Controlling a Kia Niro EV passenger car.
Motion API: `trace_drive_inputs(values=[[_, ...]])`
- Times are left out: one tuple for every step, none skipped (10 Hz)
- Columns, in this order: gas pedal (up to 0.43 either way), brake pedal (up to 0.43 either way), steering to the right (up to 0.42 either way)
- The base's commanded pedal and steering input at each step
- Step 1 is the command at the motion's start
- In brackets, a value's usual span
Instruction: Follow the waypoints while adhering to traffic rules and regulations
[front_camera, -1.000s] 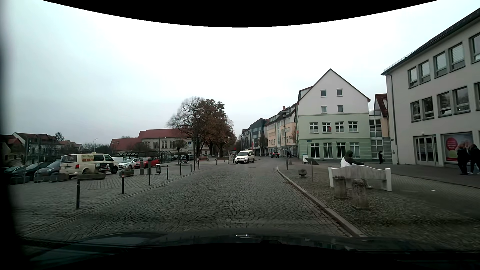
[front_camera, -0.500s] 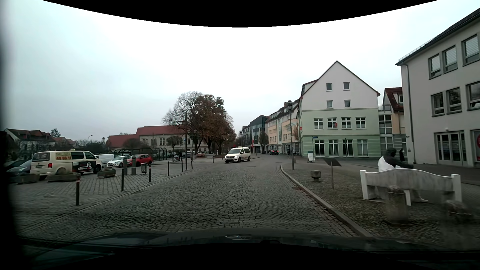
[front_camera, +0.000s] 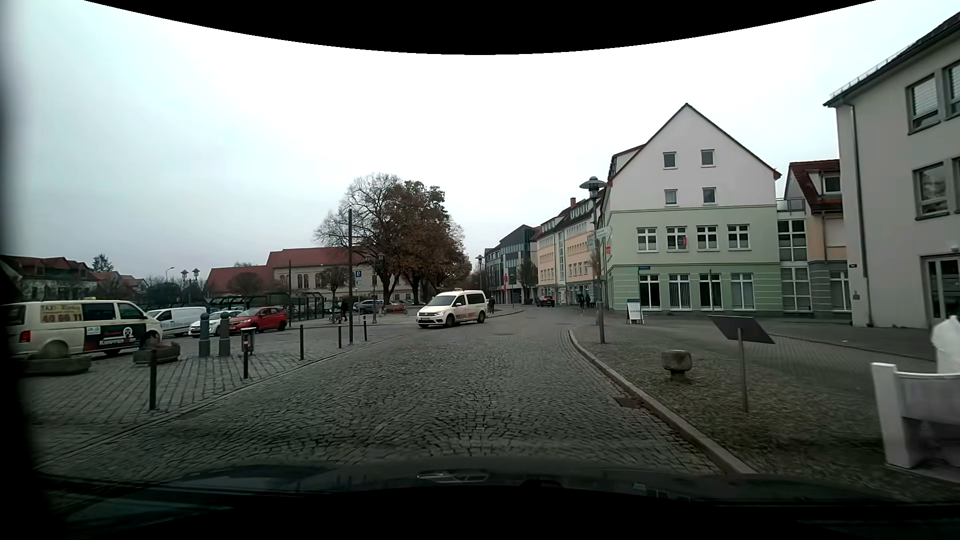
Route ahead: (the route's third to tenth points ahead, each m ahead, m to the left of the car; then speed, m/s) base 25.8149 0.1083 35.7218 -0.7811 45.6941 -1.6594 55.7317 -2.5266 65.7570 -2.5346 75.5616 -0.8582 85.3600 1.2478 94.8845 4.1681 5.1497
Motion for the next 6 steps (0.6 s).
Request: trace_drive_inputs(values=[[0.087, 0.000, -0.011], [0.098, 0.000, -0.011], [0.098, 0.000, -0.009], [0.098, 0.000, -0.007], [0.098, 0.000, -0.007], [0.098, 0.000, -0.005]])
